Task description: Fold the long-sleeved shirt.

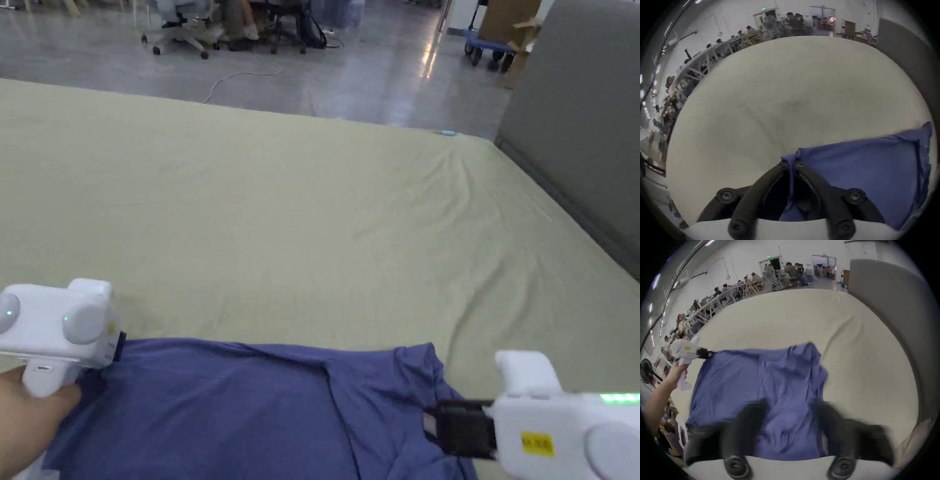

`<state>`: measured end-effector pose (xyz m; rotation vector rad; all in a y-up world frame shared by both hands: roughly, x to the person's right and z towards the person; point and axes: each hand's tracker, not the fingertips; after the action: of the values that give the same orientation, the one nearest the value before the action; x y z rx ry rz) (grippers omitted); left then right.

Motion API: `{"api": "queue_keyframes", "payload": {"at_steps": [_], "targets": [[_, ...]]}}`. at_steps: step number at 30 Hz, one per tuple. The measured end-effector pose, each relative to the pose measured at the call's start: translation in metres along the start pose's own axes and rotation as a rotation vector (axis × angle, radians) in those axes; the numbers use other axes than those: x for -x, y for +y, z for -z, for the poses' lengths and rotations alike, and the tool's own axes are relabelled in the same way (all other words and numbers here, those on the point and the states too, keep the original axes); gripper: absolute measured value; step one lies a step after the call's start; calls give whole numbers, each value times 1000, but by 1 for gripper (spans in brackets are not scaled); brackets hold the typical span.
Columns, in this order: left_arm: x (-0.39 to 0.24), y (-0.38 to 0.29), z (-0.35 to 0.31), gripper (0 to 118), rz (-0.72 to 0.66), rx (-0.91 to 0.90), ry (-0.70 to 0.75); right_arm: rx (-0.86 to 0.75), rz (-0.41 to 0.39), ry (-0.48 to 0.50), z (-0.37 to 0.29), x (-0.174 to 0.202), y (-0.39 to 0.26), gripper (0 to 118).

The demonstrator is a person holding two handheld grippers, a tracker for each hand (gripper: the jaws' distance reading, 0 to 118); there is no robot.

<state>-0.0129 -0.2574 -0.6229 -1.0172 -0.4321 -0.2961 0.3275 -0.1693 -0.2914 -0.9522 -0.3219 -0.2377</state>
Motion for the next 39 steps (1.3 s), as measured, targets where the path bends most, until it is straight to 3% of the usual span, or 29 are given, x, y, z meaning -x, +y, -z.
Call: {"api": "queue_keyframes", "payload": {"at_steps": [1,2,4,6,8,9,10,11,12,13,14,15,20,23,27,31,39], "targets": [[-6,-6,-15,2,-8,-14,-23,16,25,-29,15,-4,23,118],[-8,-7,-24,2,5,-21,15,-54,84,61,25,-11,46,116],[-7,-7,-38,2,6,-44,32,19,157,70,50,-24,85,116],[1,4,-41,2,-5,-55,14,106,226,33,81,-32,114,116],[3,4,-49,2,-14,-53,7,233,232,-30,126,-28,131,114],[7,8,-47,2,-15,-54,7,276,240,-52,140,-28,133,100],[9,8,-50,2,-14,-60,9,309,273,-65,152,-30,129,74],[11,7,-53,2,-15,-61,6,329,297,-45,160,-34,125,35],[13,6,-56,2,-19,-62,1,339,318,-27,168,-35,123,21],[15,5,-56,2,-24,-58,-9,340,390,2,169,-40,115,9],[17,4,-57,2,-25,-51,-15,330,465,35,165,-47,108,1],[19,3,-59,2,-27,-45,-18,321,505,83,162,-51,103,1],[33,-5,-90,2,-57,-61,-51,146,258,94,84,-35,89,1],[34,-24,-125,2,-45,-83,-65,85,174,157,26,-29,66,1],[29,-73,-170,2,19,-95,-69,47,42,120,-30,-23,11,1],[22,-142,-191,2,89,-35,-47,84,-44,96,-53,-19,-61,1],[19,-248,-157,2,33,156,-72,179,-132,31,-29,-14,-145,1]]}}
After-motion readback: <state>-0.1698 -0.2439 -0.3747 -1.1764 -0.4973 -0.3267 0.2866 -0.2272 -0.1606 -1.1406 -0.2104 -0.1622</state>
